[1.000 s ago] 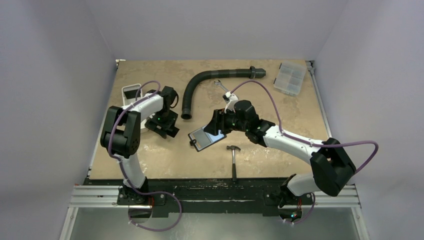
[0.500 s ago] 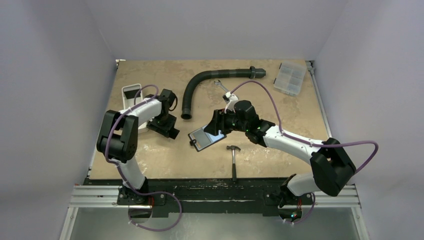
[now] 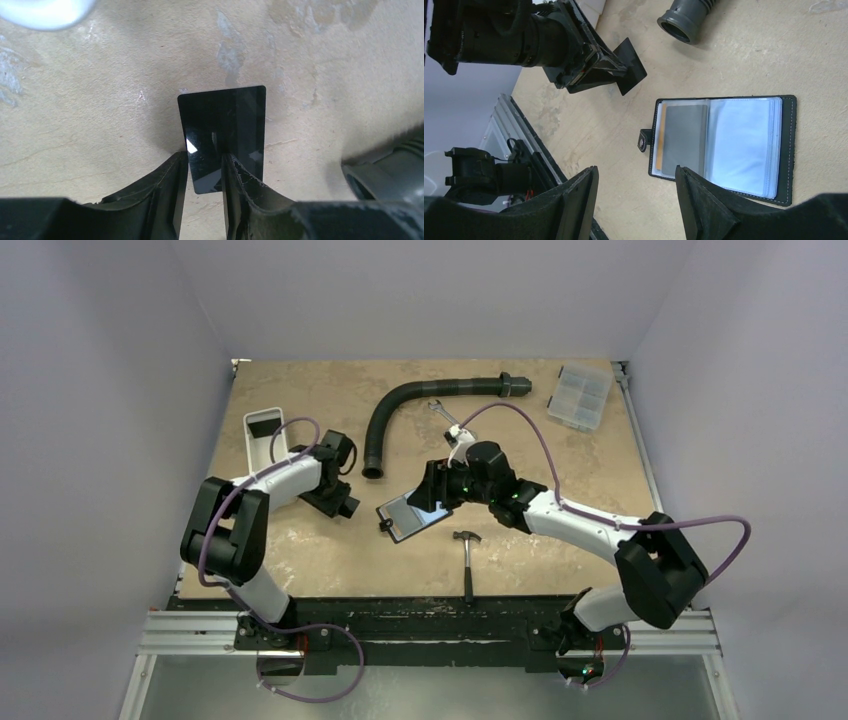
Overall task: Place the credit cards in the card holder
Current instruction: Move the credit card to the corner of the board.
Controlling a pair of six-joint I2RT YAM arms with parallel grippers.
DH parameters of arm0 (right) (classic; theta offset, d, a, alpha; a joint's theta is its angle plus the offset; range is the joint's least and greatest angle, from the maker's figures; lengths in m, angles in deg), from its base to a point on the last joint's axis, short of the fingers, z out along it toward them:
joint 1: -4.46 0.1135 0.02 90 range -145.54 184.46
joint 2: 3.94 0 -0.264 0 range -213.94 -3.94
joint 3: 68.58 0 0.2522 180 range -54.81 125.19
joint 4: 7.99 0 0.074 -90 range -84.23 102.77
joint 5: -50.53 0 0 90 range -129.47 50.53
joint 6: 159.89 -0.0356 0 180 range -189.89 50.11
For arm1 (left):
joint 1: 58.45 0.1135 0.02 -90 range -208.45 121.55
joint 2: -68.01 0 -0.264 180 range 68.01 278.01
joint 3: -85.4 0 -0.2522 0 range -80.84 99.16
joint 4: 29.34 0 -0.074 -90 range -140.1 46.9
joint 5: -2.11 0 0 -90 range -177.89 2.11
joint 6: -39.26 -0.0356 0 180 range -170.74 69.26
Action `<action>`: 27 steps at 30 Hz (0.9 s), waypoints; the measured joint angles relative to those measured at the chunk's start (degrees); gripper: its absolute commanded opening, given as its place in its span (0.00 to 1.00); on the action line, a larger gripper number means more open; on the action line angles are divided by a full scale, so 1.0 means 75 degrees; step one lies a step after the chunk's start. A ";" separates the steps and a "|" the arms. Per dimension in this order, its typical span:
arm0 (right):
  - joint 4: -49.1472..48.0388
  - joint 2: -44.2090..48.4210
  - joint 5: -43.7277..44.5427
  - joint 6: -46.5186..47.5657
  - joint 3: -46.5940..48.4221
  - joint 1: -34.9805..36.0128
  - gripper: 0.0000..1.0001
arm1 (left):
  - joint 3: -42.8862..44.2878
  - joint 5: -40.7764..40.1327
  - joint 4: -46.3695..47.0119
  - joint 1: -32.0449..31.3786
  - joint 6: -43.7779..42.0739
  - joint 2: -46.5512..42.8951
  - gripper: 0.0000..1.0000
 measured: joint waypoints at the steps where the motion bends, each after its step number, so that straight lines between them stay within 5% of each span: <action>1: 0.0000 -0.0032 -0.0003 0.0000 0.0000 0.0000 0.65 | -0.0003 -0.0038 0.0055 -0.0044 -0.0125 -0.0073 0.37; 13: 0.0143 -0.0458 0.0058 0.0361 0.0227 0.0431 0.75 | -0.0484 0.0542 0.0565 -0.0213 -0.3605 -0.1361 0.65; 14: 0.0323 -0.0670 0.0169 0.0498 0.0455 0.0560 0.76 | -0.0458 0.0638 0.0565 -0.0087 -0.3917 -0.1550 0.66; 16: 0.0679 -0.1090 0.0347 0.0764 0.0973 0.0804 0.97 | -0.0350 0.1008 0.0574 0.0466 -0.4660 -0.1993 0.67; 21: 0.2060 -0.2241 0.1035 0.1411 0.2932 0.1405 0.99 | 0.0641 0.0912 0.0297 0.1950 -0.6073 -0.2518 0.71; 27: 0.3378 -0.3663 0.1868 0.1772 0.5208 0.1856 0.99 | 0.1731 0.0192 0.0262 0.2069 -0.6843 -0.2833 0.71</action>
